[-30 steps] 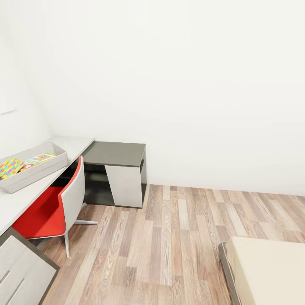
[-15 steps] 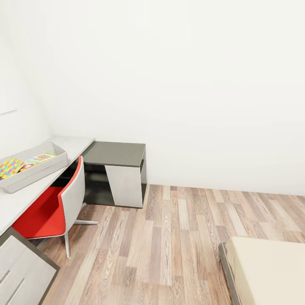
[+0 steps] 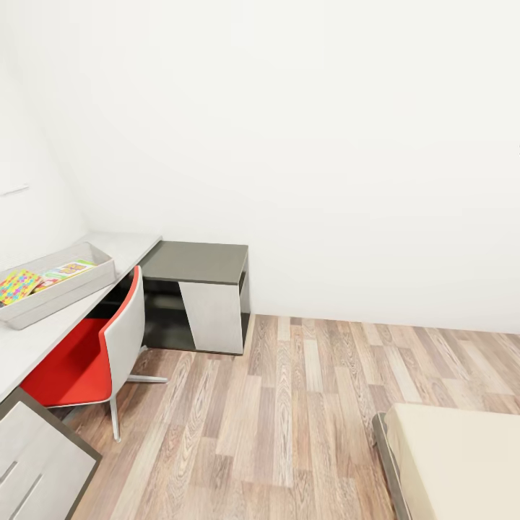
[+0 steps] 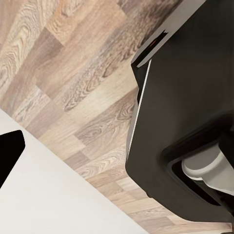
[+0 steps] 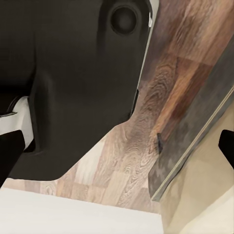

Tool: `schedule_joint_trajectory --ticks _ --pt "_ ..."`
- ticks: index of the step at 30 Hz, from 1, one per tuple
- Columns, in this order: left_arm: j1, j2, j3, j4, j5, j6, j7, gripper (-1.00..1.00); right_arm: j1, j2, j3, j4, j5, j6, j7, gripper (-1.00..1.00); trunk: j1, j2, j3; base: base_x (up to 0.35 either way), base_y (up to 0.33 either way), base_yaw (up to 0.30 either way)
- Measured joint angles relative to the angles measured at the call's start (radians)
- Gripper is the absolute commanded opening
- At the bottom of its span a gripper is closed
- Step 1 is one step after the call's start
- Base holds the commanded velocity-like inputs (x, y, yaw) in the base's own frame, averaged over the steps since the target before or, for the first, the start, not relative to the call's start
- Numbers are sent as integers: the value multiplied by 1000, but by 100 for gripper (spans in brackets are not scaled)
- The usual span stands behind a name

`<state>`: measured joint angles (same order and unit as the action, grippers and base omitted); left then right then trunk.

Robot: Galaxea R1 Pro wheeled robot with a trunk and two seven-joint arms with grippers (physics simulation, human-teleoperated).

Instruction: Put all the toys in the child's room - the three board games (two on the bed and one on the table), the two jigsaw puzzles on the table, and the tennis ball on the table - inside the toy box on the table in the child's room.

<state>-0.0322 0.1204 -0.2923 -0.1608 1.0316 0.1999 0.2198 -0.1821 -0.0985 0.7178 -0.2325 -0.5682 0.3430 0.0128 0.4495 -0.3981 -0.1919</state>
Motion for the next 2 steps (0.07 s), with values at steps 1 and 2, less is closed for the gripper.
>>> schedule_joint_trajectory --ticks 1,2 --pt "0 0 0 0 0 0 0 100 0 0 0 0 0 0 0 100 0 0 0 0 0 0" --pt "0 0 0 0 0 0 0 100 0 0 0 0 0 0 0 100 0 0 0 0 0 0"
